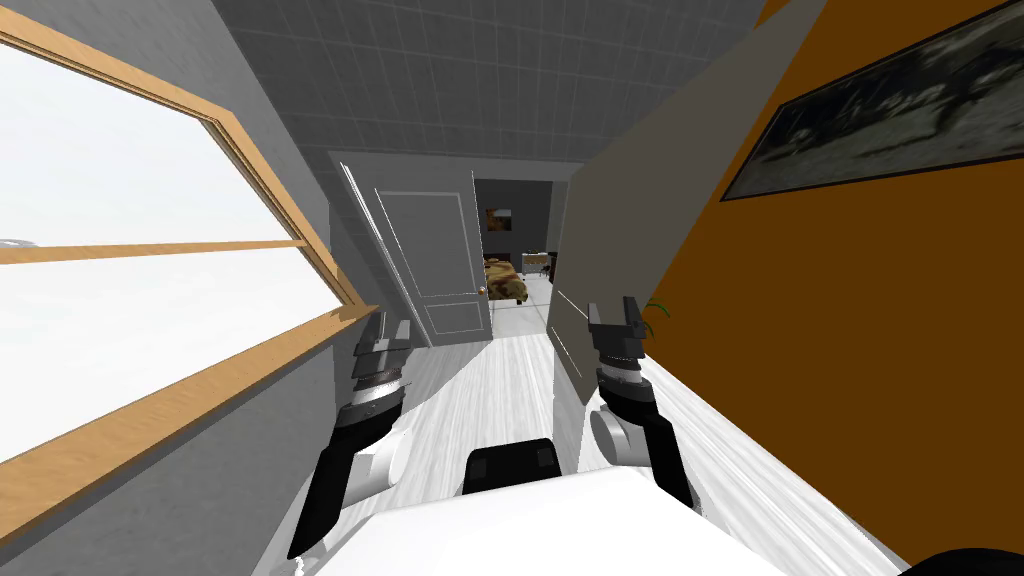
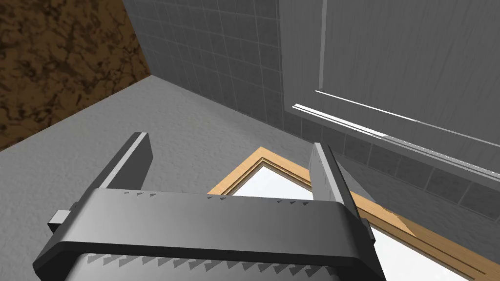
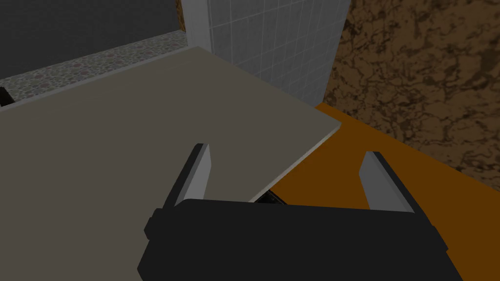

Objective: Pull the door open

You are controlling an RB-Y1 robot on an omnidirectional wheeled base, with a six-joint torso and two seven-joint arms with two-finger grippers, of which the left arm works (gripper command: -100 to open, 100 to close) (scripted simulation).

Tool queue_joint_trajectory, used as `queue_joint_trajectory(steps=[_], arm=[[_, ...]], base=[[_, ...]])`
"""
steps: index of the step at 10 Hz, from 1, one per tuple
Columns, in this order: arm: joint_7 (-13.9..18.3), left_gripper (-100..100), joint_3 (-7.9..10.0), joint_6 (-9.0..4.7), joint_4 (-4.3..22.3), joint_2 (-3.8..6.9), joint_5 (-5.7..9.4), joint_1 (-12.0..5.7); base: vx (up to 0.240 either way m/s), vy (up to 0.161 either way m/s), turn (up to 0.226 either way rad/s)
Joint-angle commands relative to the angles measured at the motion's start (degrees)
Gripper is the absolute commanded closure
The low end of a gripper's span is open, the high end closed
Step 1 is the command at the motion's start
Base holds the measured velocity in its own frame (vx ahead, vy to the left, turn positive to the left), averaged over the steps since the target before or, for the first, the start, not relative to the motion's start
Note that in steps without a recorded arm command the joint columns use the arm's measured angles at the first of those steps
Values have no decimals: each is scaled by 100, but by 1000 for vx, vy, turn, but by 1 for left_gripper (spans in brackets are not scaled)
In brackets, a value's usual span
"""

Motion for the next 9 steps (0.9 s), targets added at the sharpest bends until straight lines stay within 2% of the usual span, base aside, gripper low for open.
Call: queue_joint_trajectory(steps=[1,9], arm=[[-159,-100,51,-47,176,58,-46,-43],[-1016,-100,323,-300,1123,269,-294,-273]], base=[[75,-3,-29],[132,-2,-32]])
